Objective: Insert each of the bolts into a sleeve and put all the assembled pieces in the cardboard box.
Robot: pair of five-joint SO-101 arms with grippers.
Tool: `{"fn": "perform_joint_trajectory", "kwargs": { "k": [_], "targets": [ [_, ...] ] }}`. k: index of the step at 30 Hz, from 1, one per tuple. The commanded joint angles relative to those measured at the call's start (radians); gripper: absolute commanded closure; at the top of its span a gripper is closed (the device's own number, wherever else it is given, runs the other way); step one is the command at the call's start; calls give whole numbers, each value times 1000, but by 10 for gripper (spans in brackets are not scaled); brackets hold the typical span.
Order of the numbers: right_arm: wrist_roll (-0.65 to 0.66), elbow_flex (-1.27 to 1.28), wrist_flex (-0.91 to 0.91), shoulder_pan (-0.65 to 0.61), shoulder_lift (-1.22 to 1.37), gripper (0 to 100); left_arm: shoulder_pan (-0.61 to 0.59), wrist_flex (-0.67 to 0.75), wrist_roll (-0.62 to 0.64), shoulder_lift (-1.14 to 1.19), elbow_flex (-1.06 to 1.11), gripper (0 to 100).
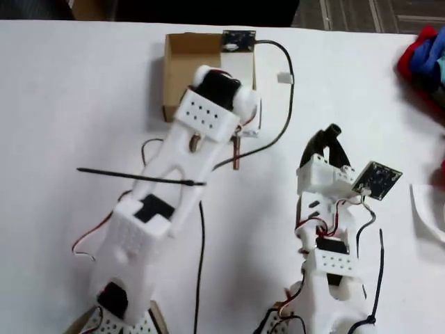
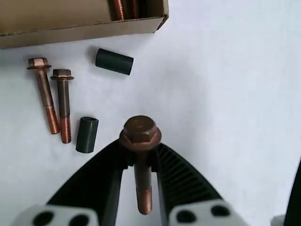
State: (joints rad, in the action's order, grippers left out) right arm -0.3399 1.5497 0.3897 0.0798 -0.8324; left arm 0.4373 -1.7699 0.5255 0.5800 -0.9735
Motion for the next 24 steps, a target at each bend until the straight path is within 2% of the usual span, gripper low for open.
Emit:
{"fn": "perform_joint_trajectory", "kwargs": {
  "k": [1, 4, 10, 16, 19, 24],
  "targets": [
    [2, -2, 25, -54, -33, 978, 8, 2, 8, -150, 97, 976],
    [3, 18, 28, -96, -35, 978, 5, 41, 2, -222, 213, 976],
    [170, 37, 31, -156, -36, 978, 5, 238, -34, -423, 510, 976],
    [170, 48, 31, -185, -33, 978, -25, 520, -38, -612, 894, 976],
    [175, 52, 30, -206, -31, 978, -25, 663, -86, -741, 1079, 976],
    [176, 66, 31, -239, -31, 978, -26, 1022, -101, -968, 1392, 976]
  ]
}}
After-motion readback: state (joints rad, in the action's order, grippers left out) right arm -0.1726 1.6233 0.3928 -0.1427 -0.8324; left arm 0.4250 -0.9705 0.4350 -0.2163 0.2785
